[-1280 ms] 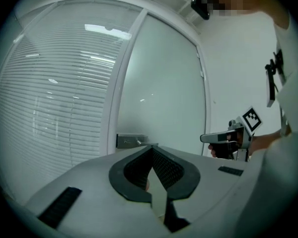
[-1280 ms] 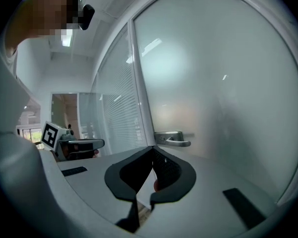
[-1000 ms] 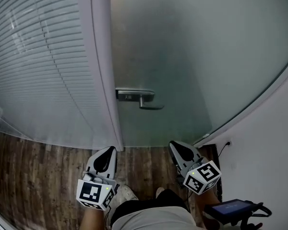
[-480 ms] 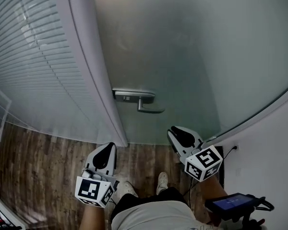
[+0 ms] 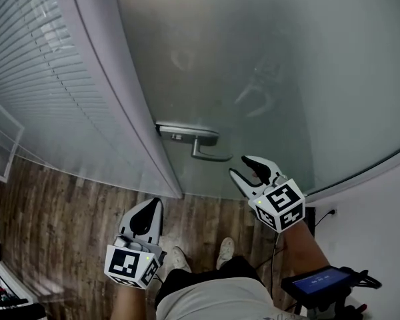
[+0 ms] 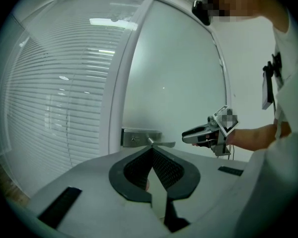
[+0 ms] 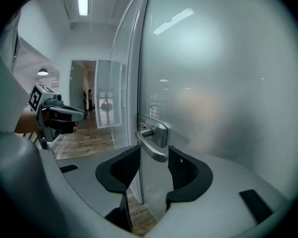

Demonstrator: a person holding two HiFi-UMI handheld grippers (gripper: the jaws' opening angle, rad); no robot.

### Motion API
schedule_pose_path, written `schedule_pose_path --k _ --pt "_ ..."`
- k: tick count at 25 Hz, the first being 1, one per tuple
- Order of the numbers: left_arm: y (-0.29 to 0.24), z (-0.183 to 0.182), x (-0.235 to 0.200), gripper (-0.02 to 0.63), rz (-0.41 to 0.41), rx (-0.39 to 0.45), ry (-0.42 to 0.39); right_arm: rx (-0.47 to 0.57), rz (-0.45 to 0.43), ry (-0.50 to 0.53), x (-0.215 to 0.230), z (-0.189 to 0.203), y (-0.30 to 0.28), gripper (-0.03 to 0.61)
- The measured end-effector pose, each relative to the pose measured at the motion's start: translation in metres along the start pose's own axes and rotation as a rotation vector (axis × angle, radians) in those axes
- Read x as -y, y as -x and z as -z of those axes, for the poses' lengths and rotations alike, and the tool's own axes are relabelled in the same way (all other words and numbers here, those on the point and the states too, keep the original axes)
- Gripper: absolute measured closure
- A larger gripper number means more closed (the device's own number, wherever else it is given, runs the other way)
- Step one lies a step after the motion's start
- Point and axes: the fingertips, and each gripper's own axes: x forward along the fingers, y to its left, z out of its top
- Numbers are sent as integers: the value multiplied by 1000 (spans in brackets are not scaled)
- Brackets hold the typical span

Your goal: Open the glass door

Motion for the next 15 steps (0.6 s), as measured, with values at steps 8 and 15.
schedule_pose_path --k 8,15 --pt "10 1 -5 620 -6 -27 27 -148 -53 133 -1 4 -24 417" --pt "9 -6 -10 620 10 -26 41 -195 -59 116 -2 5 -29 439"
